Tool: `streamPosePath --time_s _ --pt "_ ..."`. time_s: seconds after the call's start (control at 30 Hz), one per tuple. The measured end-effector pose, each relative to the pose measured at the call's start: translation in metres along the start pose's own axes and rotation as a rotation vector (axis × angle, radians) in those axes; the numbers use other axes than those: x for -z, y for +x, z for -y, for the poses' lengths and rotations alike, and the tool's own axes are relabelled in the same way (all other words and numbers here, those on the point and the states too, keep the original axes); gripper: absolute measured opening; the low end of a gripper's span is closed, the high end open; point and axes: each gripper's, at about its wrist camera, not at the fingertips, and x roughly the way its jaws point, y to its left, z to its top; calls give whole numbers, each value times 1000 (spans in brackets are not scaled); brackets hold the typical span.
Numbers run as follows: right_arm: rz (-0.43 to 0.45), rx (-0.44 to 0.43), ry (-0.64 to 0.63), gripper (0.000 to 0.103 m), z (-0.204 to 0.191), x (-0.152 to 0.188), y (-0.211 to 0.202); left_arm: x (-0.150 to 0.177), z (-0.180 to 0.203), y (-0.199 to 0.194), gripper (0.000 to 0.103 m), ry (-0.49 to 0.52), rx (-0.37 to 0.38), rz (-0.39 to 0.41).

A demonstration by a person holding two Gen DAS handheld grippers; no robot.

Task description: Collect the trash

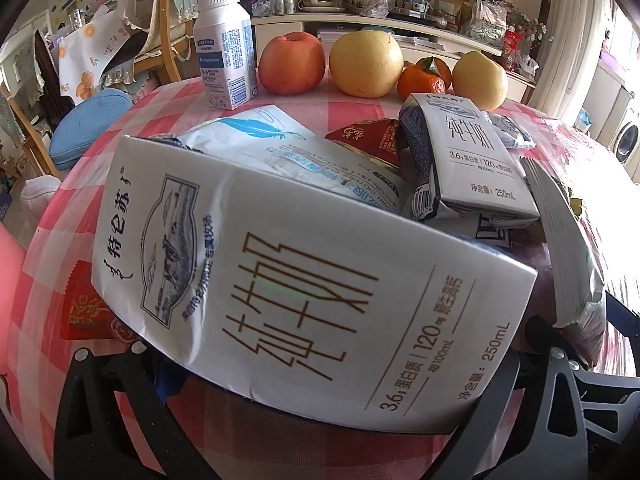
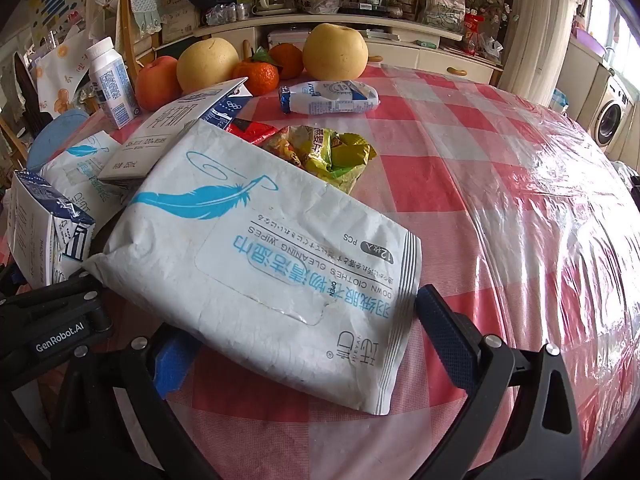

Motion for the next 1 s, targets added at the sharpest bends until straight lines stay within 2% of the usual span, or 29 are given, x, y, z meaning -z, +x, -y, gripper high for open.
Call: streamPosePath --time_s 0.33,0.5,0.67,0.87,1.0 --pt "-2 -2 -11 99 -2 1 0 1 2 -2 99 -39 -27 -1" --pt "2 3 -3 99 -3 11 -11 8 0 -6 99 -15 -4 -7" --pt "68 22 20 99 5 16 -27 18 -7 -20 99 -7 16 -31" --pt "164 48 59 99 13 23 -61 29 -31 -57 99 -59 46 15" --pt "252 60 39 99 9 31 -91 38 -46 -88 99 -80 50 61"
